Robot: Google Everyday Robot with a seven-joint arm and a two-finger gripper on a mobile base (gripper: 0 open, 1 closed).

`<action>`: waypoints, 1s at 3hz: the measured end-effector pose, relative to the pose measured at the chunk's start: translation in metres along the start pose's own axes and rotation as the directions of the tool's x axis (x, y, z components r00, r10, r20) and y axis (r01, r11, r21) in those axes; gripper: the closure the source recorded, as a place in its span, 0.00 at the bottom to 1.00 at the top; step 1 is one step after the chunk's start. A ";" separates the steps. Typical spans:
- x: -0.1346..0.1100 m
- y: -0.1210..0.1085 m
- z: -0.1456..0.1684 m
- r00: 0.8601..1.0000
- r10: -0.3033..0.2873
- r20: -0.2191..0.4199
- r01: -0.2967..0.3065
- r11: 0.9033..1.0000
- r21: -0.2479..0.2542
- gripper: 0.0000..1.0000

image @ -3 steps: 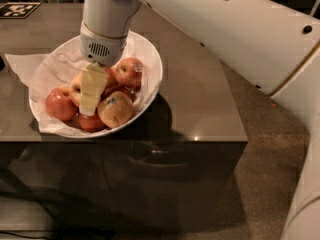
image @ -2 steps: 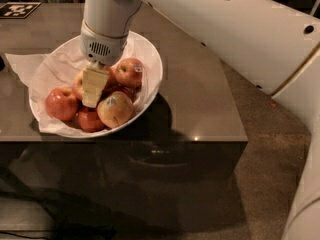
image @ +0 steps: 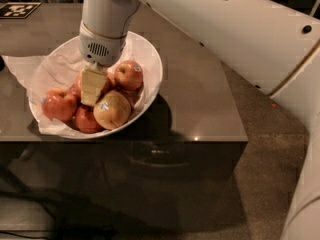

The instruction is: Pick apple from white bowl

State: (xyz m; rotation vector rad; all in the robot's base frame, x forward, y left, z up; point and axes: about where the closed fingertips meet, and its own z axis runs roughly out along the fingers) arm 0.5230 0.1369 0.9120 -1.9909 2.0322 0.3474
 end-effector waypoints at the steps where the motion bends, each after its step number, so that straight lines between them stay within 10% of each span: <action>1: 0.000 0.000 0.000 1.000 -0.001 0.001 0.001 1.000 0.001 1.00; 3: -0.010 0.024 -0.069 0.997 -0.075 0.019 0.072 0.988 0.138 1.00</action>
Offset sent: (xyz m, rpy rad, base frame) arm -0.0263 -0.0204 0.0766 0.0343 -0.1685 0.0082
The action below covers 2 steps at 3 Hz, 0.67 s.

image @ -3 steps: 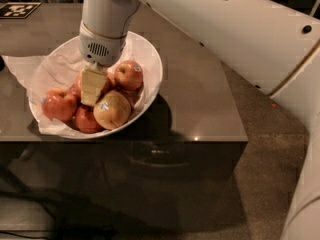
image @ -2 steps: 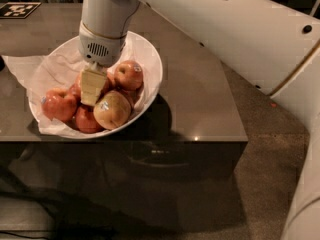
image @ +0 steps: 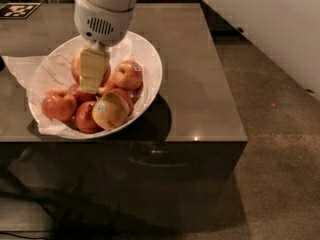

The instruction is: Pick apple from white bowl

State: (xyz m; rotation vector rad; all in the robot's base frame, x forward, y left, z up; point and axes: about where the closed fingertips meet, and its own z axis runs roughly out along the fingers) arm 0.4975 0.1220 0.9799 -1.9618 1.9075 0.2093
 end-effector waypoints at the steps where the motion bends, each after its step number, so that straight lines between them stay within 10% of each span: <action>1: -0.009 0.004 -0.035 0.999 -0.041 0.003 0.041 0.998 0.053 1.00; 2: -0.025 0.006 -0.060 0.995 -0.097 0.013 0.096 0.993 0.071 1.00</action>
Offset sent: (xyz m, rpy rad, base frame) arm -0.0246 0.0008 0.0936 -0.0076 -0.1298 0.1200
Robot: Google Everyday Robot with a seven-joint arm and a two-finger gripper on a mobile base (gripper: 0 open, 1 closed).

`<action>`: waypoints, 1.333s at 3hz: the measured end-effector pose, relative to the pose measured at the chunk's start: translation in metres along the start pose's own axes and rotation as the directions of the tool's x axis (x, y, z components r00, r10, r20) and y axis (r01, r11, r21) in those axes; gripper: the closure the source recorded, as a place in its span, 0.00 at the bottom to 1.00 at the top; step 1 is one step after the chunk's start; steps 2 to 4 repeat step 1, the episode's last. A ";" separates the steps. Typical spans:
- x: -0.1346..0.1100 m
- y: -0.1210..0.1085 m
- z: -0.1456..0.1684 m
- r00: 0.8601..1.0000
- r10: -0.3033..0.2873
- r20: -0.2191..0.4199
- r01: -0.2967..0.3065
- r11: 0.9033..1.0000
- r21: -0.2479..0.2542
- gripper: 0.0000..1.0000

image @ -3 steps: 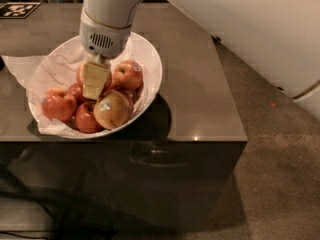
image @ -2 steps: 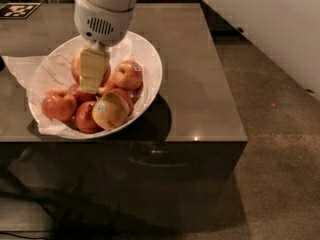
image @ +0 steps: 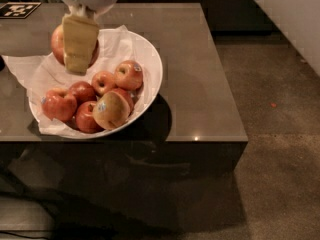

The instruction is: Pick apple from white bowl

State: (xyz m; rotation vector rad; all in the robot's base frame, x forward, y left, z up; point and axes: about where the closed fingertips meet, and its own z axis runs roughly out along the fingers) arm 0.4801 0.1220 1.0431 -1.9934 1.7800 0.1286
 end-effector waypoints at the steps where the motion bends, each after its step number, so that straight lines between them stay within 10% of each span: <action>1: -0.001 0.000 -0.002 1.000 -0.001 0.003 0.001 1.000 0.002 1.00; 4: -0.001 0.000 -0.002 1.000 -0.001 0.003 0.001 1.000 0.002 1.00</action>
Offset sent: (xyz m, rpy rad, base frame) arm 0.0000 0.0000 0.0000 0.0000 0.0000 0.0000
